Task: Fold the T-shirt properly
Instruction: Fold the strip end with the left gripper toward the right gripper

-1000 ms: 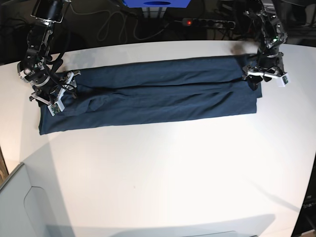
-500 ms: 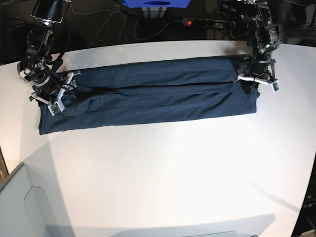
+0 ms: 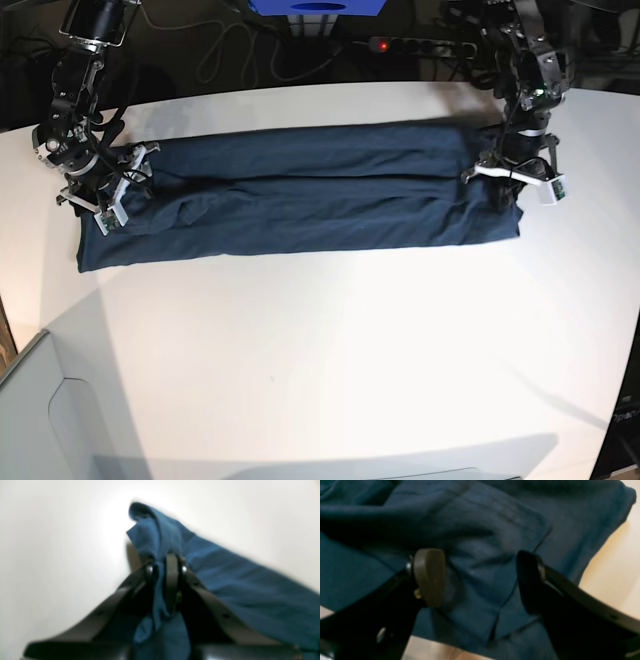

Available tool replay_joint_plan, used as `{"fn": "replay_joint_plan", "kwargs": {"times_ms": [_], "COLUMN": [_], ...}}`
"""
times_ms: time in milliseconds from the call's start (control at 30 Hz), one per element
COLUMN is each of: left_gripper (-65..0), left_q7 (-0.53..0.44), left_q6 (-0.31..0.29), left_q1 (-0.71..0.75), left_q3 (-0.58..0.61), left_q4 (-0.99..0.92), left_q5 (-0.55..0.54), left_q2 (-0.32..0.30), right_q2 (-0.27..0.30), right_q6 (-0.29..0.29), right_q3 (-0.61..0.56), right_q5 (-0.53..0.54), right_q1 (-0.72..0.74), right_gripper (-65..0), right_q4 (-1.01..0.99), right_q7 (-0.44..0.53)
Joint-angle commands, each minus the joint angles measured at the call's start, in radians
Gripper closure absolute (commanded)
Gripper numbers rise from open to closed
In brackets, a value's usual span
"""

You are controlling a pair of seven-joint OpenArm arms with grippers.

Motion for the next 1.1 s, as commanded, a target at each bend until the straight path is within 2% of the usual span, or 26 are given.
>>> {"fn": "replay_joint_plan", "kwargs": {"times_ms": [0, 200, 500, 700, 833, 1067], "left_gripper": [0.0, 0.0, 0.0, 0.0, 0.0, 0.0], "left_q7": [-0.014, -0.019, -0.023, -0.025, -0.026, -0.026], "left_q6": [-0.010, -0.010, -0.010, -0.009, 0.077, 0.095], "left_q1": [0.002, 0.004, -0.010, -0.081, -0.127, -0.200], "left_q3": [0.018, 0.205, 0.521, 0.645, 0.719, 0.826], "left_q4": [0.048, 0.153, 0.079, -0.061, -0.113, -0.156], "left_q5": [0.018, 0.248, 0.463, 0.475, 0.473, 0.472], "left_q2": [0.017, 0.121, 0.216, 0.216, 0.216, 0.216], "right_q2": [0.014, 0.014, 0.014, 0.012, 0.014, 0.014], "right_q6": [0.011, 0.011, 0.011, 0.011, 0.011, 0.011], "right_q3": [0.003, 0.003, 0.003, 0.003, 0.003, 0.003], "right_q5": [0.005, 0.005, 0.005, 0.005, 0.005, 0.005], "right_q1": [0.010, 0.019, 0.024, 0.024, 0.024, 0.024], "right_gripper": [-42.4, -42.4, -42.4, -42.4, -42.4, -42.4], "right_q4": [0.015, 0.012, 0.012, 0.012, 0.012, 0.012], "right_q7": [0.013, 0.013, 0.009, 0.009, 0.009, 0.009]}}
